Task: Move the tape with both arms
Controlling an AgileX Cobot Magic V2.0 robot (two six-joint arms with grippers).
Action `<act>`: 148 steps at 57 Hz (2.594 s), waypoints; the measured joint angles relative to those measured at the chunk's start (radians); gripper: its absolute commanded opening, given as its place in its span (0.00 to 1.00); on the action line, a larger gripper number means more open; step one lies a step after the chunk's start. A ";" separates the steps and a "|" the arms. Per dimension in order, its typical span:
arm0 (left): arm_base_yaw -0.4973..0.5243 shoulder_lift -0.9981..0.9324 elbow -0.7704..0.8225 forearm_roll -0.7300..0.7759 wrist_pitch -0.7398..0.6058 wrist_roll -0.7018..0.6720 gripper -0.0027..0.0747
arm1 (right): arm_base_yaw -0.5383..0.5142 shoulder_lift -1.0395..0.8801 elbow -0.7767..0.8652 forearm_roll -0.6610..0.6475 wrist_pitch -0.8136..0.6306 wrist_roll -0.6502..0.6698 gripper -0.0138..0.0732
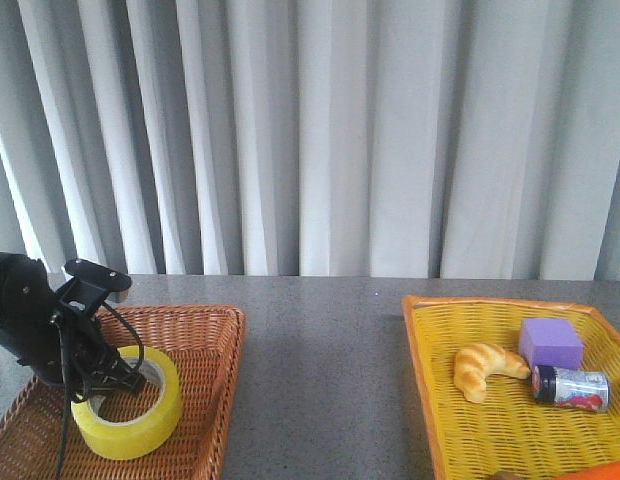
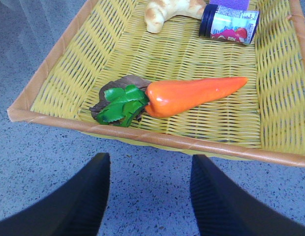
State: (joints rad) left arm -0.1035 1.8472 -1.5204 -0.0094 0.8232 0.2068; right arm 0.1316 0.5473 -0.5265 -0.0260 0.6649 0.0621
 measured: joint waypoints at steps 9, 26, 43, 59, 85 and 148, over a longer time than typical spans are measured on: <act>0.000 0.000 0.001 0.000 0.004 -0.001 0.35 | 0.000 0.000 0.000 0.000 0.000 0.000 0.58; 0.000 -0.001 0.001 0.000 0.026 -0.002 0.36 | 0.000 0.000 0.000 0.000 0.000 0.001 0.58; 0.002 -0.003 -0.001 -0.002 0.062 -0.002 0.42 | 0.000 0.000 0.000 0.000 0.000 0.001 0.58; 0.002 -0.112 -0.067 -0.002 0.123 -0.002 0.54 | 0.000 0.000 0.000 0.000 0.000 0.001 0.58; 0.002 -0.588 0.154 -0.062 0.128 -0.009 0.54 | 0.000 0.000 0.000 0.000 0.000 0.001 0.58; 0.002 -1.298 0.986 -0.094 -0.205 -0.021 0.04 | 0.000 0.000 0.000 -0.002 -0.001 0.001 0.49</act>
State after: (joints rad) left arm -0.1014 0.5491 -0.5341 -0.1035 0.6180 0.1862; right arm 0.1316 0.5473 -0.5265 -0.0279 0.6638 0.0628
